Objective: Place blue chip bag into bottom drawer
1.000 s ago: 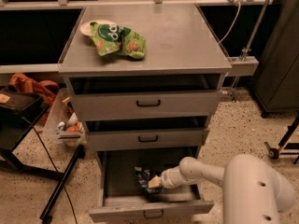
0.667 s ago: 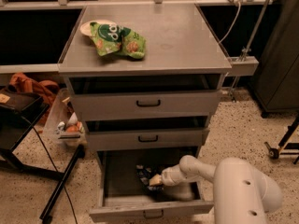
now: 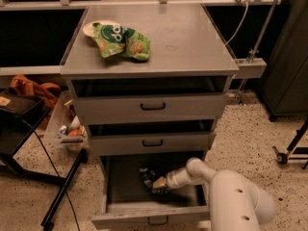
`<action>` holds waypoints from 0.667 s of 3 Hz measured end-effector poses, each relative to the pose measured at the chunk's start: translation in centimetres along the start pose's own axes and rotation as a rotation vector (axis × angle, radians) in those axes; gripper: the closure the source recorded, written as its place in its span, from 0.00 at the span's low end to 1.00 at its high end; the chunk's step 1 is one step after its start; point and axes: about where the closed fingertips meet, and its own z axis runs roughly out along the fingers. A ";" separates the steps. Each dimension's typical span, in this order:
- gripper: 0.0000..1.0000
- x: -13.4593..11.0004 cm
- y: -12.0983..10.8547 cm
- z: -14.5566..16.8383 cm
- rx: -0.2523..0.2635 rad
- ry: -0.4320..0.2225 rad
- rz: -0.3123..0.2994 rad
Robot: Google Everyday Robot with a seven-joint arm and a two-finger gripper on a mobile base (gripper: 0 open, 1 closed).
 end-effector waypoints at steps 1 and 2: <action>0.11 0.1 -0.5 0.6 -0.053 0.044 0.013; 0.00 0.1 -0.3 0.4 -0.060 0.051 0.014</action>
Offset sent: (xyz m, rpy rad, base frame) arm -0.0037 -0.0325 0.0018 0.1143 0.0461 0.0059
